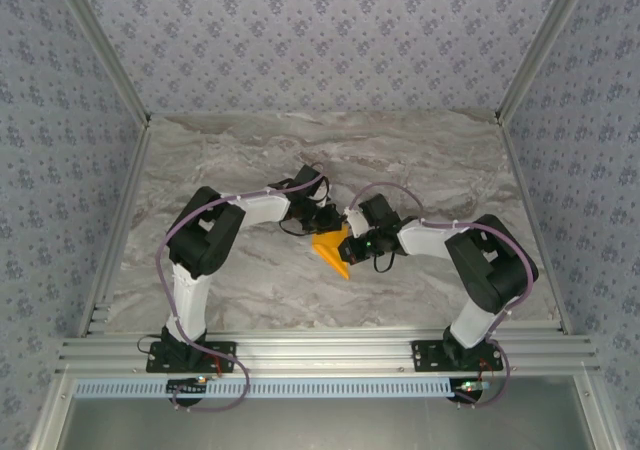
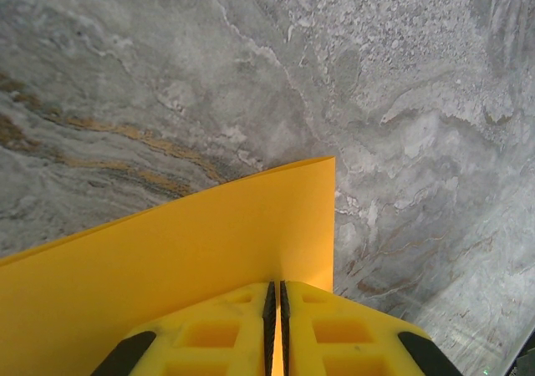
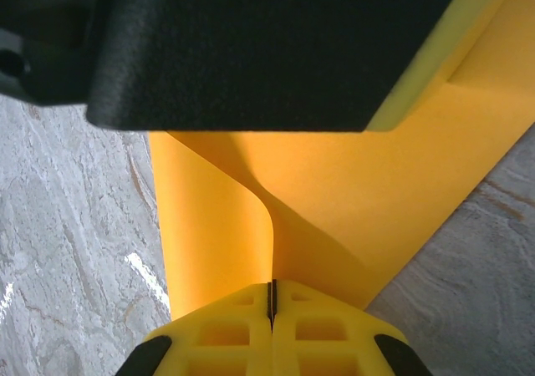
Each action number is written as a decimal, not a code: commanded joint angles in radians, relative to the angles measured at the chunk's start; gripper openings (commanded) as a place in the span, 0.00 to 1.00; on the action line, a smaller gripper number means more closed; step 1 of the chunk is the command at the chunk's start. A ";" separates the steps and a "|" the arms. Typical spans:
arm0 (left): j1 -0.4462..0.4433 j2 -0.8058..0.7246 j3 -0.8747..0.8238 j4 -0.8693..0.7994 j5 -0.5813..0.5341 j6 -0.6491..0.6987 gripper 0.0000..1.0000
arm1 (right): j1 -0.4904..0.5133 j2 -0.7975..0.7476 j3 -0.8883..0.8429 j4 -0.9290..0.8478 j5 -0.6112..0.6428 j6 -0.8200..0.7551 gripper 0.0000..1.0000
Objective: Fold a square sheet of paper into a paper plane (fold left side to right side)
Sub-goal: Third fold the triangle at the center of the table.
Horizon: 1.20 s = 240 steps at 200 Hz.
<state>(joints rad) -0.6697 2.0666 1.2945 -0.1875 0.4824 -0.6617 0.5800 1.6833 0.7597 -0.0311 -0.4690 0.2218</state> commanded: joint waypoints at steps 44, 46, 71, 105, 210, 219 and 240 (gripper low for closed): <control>-0.015 0.033 0.002 -0.041 -0.010 0.011 0.12 | -0.002 -0.037 -0.014 -0.032 -0.020 0.027 0.00; -0.015 0.033 0.002 -0.041 -0.010 0.011 0.12 | -0.001 -0.038 -0.014 -0.031 -0.020 0.027 0.00; -0.015 0.033 0.002 -0.038 -0.010 0.011 0.12 | 0.003 -0.043 -0.009 -0.031 -0.023 0.031 0.00; -0.015 0.032 0.000 -0.038 -0.010 0.010 0.12 | 0.005 -0.028 -0.001 -0.030 -0.017 0.031 0.00; -0.015 0.022 -0.006 -0.035 -0.010 0.009 0.12 | 0.017 0.024 0.000 -0.052 0.008 0.030 0.00; -0.015 0.021 -0.006 -0.035 -0.010 0.008 0.12 | 0.017 0.030 0.000 -0.056 0.015 0.028 0.00; -0.015 0.020 -0.006 -0.036 -0.010 0.008 0.12 | 0.016 0.036 0.004 -0.063 0.024 0.028 0.00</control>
<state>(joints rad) -0.6697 2.0666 1.2945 -0.1856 0.4828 -0.6624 0.5907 1.6829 0.7563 -0.0387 -0.4789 0.2405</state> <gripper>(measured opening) 0.120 0.061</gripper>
